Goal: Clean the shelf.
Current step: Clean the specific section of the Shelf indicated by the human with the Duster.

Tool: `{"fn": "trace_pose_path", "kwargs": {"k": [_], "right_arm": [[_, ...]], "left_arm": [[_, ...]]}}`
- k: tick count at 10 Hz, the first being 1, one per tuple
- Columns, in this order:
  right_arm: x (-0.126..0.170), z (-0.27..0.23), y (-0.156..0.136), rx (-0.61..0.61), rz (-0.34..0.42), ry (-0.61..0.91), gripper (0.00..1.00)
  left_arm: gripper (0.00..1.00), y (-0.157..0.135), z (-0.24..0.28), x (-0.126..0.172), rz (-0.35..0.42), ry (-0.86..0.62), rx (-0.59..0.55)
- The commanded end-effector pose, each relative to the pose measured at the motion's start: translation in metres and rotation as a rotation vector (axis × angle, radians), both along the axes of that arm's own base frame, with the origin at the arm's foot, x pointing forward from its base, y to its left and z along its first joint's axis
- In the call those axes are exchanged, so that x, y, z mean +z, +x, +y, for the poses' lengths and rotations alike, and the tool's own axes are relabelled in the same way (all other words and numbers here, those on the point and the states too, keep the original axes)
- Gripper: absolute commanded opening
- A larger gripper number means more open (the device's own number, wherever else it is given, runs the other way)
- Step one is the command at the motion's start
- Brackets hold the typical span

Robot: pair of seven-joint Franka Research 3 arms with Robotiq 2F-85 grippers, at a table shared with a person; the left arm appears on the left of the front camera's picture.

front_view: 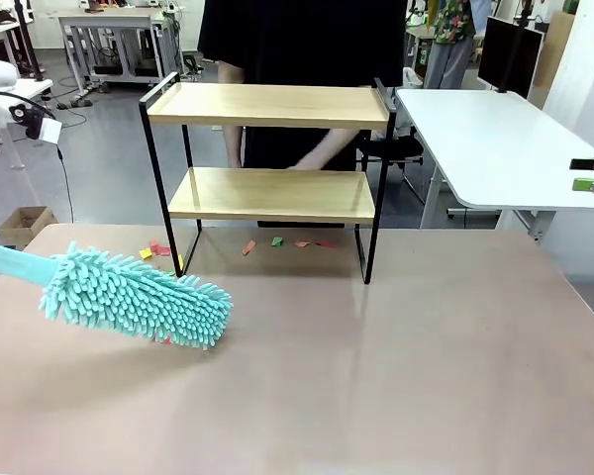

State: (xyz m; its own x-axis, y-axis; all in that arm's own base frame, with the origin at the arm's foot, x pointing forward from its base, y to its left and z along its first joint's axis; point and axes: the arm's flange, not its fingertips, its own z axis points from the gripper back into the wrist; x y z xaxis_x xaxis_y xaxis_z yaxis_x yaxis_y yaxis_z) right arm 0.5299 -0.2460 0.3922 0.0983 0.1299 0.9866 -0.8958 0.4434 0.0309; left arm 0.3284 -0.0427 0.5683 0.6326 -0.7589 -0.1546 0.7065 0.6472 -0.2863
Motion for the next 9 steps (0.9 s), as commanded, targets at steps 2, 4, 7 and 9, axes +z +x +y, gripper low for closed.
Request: {"fn": "trace_pose_path", "kwargs": {"k": [2,4,7,9], "right_arm": [[0.0033,0.0014,-0.0001,0.002,-0.004,-0.004,1.00],[0.0033,0.0014,-0.0001,0.002,-0.004,-0.004,1.00],[0.0033,0.0014,-0.0001,0.002,-0.004,-0.004,1.00],[0.0033,0.0014,-0.0001,0.002,-0.004,-0.004,1.00]], "left_arm": [[0.13,-0.0011,-0.0013,0.0028,-0.001,-0.023,0.016],[0.13,-0.0011,-0.0013,0.0028,-0.001,-0.023,0.016],[0.13,-0.0011,-0.0013,0.0028,-0.001,-0.023,0.016],[0.13,-0.0011,-0.0013,0.0028,-0.001,-0.023,0.016]]}}
